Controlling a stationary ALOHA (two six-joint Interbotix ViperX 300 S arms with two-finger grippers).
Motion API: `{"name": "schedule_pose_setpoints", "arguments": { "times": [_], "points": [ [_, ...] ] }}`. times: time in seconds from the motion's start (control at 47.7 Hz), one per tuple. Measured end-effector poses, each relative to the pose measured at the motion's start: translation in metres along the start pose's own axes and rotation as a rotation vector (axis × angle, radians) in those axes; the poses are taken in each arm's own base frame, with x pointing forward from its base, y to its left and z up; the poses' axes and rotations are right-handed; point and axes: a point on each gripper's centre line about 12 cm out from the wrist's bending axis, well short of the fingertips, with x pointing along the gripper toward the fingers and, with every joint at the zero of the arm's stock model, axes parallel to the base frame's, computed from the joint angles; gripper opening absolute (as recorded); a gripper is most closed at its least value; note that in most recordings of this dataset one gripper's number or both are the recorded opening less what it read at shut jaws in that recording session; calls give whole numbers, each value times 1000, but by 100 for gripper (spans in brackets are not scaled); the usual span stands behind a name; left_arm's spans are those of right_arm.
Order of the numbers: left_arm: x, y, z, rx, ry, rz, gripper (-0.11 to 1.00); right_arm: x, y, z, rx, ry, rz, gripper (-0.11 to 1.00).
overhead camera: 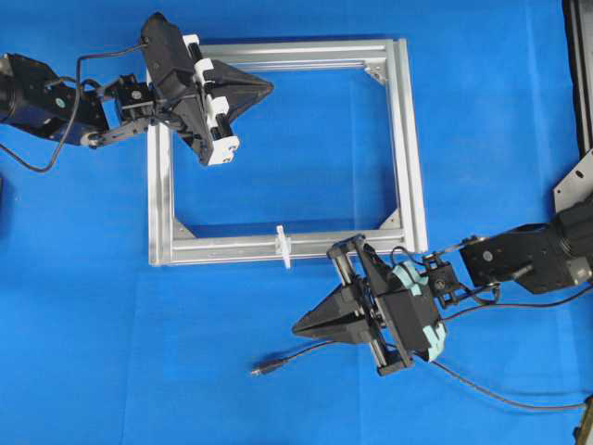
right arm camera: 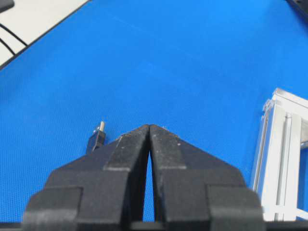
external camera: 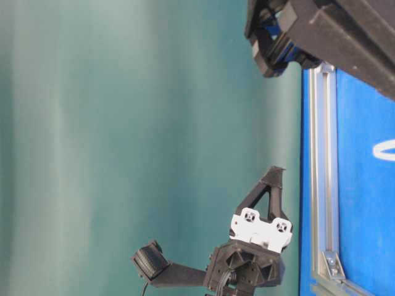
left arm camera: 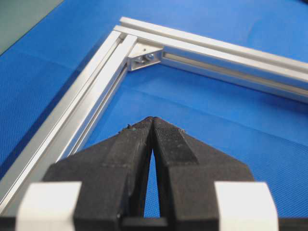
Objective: Insert the wire through the string loop located in the center.
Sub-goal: 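Open the right gripper and move it over the black USB cable plug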
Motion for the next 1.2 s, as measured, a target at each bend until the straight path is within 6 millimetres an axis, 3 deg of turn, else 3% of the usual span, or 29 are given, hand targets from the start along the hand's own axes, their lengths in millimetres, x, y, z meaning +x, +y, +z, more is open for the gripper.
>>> {"name": "schedule_pose_setpoints", "arguments": {
  "times": [0.168,0.44,0.566,0.755,0.797,0.986,1.195],
  "points": [
    [-3,-5,7,21,3,-23,0,-1,0,8,5,-5,-2,-5],
    [-3,-5,7,22,7,-24,0,-2,1,10,57,6,0,0],
    [-3,-5,7,21,7,-23,0,-2,1,8,78,21,0,21],
    [-3,-5,6,22,7,-25,0,-2,5,7,74,32,9,78],
    [-3,-5,7,21,7,-23,0,-2,5,7,75,33,10,85],
    [-3,-5,7,21,7,-23,0,1,7,6,87,34,6,76],
    [-3,-5,7,20,7,-23,0,18,7,-21,138,102,-28,76]
  ]
}}
